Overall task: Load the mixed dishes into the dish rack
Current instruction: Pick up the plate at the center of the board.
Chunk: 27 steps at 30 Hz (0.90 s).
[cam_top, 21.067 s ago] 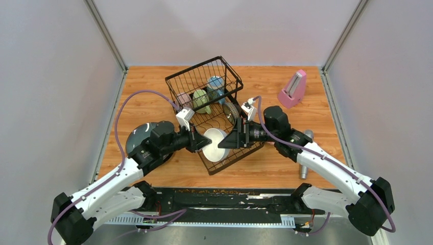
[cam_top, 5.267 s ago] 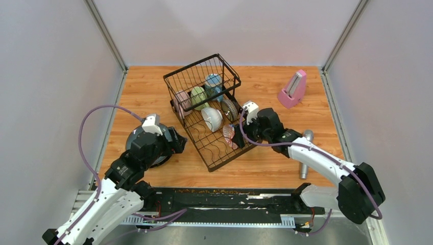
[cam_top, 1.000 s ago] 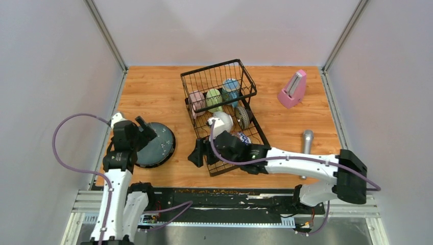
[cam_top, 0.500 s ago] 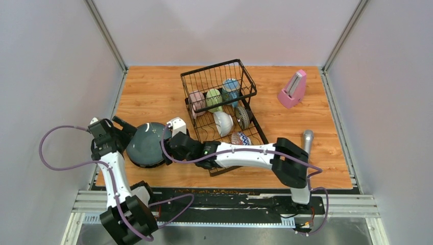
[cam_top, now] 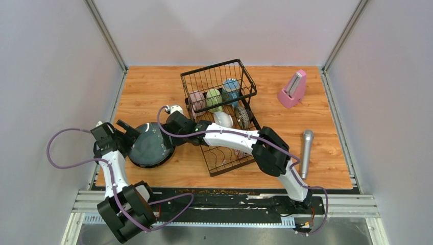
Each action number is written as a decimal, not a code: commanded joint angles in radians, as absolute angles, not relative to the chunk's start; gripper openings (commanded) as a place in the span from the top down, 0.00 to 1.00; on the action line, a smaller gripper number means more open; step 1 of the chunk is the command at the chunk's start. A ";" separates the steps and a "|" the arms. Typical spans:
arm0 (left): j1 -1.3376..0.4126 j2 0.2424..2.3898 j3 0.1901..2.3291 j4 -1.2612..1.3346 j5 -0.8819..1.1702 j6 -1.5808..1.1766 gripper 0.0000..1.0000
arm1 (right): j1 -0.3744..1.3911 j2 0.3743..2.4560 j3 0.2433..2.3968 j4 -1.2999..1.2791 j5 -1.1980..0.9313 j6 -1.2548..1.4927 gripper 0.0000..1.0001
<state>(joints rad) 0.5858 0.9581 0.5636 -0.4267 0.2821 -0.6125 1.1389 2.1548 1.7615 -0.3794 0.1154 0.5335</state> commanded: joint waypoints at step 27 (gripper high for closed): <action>0.600 0.981 0.470 -0.306 0.304 -0.537 0.09 | 1.046 2.400 2.109 -0.498 -0.080 0.436 0.50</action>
